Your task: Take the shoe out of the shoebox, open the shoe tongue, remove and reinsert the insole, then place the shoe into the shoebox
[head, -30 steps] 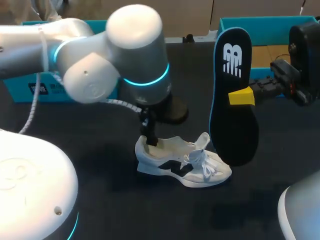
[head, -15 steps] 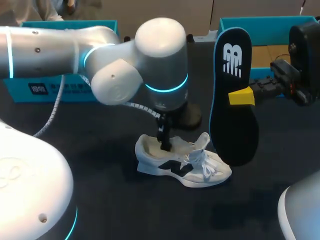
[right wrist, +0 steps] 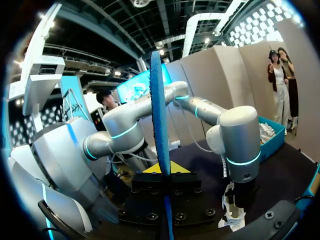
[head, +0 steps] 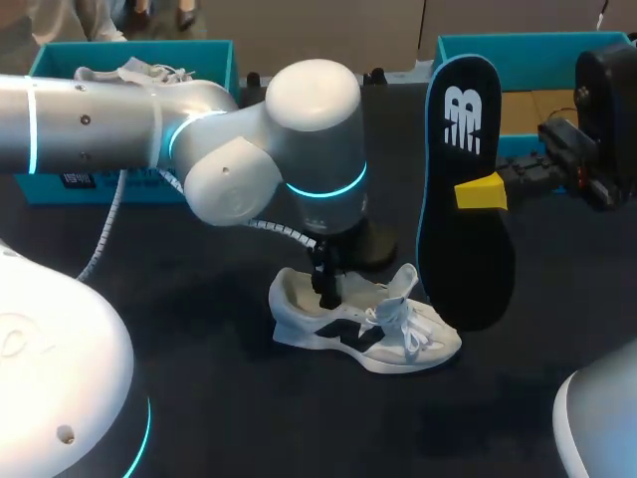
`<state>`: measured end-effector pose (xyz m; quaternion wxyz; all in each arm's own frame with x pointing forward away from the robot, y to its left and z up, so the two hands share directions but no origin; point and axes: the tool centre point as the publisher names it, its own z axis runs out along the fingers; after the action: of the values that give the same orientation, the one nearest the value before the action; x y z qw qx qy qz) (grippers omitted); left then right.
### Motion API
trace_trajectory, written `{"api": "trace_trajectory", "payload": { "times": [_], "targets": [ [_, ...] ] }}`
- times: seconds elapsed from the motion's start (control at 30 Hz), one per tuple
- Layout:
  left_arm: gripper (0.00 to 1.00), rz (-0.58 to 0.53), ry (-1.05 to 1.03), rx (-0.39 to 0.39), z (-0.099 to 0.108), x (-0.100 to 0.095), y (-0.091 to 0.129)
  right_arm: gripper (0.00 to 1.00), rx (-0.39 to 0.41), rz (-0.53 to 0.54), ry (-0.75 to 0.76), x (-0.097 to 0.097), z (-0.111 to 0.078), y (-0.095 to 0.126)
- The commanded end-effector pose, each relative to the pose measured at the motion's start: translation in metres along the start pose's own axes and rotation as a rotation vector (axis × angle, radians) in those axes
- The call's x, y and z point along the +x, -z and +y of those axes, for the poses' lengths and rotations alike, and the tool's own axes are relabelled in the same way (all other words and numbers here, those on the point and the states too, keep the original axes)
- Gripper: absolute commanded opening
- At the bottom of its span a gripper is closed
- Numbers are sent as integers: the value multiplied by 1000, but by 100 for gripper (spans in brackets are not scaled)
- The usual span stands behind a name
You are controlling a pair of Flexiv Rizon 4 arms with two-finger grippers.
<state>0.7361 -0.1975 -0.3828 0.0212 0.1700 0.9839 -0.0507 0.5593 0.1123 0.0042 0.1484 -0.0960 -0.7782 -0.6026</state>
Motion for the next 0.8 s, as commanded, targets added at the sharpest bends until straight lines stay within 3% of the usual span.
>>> {"api": "trace_trajectory", "payload": {
  "times": [0.03,0.07,0.13,0.2,0.23,0.27,0.57,0.8],
  "targets": [
    [76,5,-3,-2,-5,-1,-10,0,1,2,0,-2,0,-2],
    [73,7,-5,-2,-6,-1,-10,0,1,2,0,-2,0,-2],
    [51,9,-8,-5,-8,-1,-12,0,1,2,0,-2,0,-2],
    [42,11,-14,-9,-10,0,-14,0,1,2,0,-2,0,-2],
    [31,13,-17,-11,-10,0,-15,0,1,2,0,-2,0,-2],
    [1,15,-18,-12,-10,0,-15,0,1,2,0,-2,0,-2],
    [0,16,-38,-3,-7,1,-10,0,1,2,0,-2,0,-2],
    [0,22,-109,21,-5,4,12,0,1,2,0,-2,0,-2]
  ]
}}
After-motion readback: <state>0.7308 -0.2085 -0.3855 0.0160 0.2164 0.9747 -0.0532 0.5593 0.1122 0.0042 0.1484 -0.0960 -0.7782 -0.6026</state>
